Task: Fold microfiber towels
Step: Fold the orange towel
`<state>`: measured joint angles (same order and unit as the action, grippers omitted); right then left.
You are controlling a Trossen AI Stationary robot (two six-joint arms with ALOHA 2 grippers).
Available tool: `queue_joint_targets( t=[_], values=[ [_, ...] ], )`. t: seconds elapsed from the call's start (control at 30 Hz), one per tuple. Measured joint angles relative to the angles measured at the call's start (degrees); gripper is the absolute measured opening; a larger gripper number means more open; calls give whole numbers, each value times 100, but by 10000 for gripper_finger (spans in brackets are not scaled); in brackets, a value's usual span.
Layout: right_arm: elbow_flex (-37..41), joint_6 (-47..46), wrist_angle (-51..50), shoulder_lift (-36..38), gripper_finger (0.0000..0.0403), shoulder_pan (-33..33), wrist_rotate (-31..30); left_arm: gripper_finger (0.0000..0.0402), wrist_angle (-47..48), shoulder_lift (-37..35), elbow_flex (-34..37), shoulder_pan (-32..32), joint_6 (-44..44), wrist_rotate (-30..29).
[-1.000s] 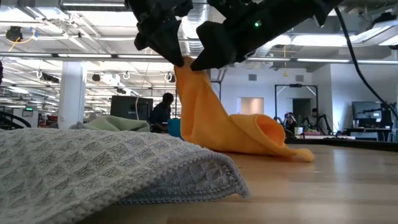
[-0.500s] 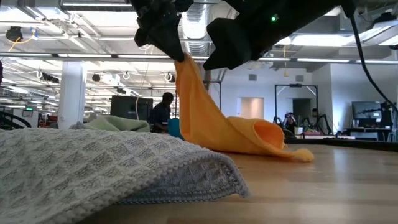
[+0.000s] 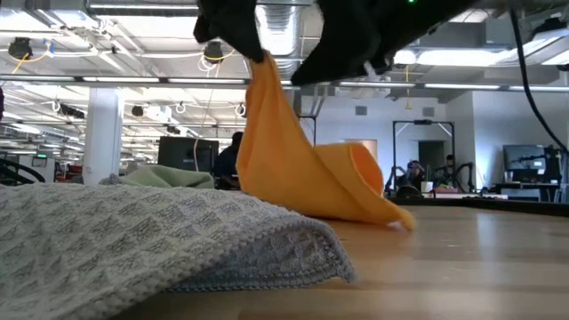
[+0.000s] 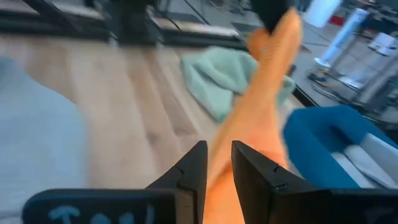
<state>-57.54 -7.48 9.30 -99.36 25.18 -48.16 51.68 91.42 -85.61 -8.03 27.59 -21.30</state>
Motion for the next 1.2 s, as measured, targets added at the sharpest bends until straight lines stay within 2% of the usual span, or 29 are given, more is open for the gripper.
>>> queue_joint_targets(
  t=[0.17, 0.4, 0.67, 1.2],
  values=[
    [-7, -221, 180, 293, 95, 167, 251, 0, 559, -4, -757, 0, -105, -172],
    [-4, -166, 654, -107, 95, 95, 30, 0, 602, -4, -1308, -85, -313, -201],
    [-4, 29, 1787, -515, 95, -23, 18, 0, 652, -4, -1372, -129, -294, -334],
    [-2, 39, 1989, -489, 95, 16, 918, 0, 693, -2, -1369, -129, -294, -382]
  ],
)
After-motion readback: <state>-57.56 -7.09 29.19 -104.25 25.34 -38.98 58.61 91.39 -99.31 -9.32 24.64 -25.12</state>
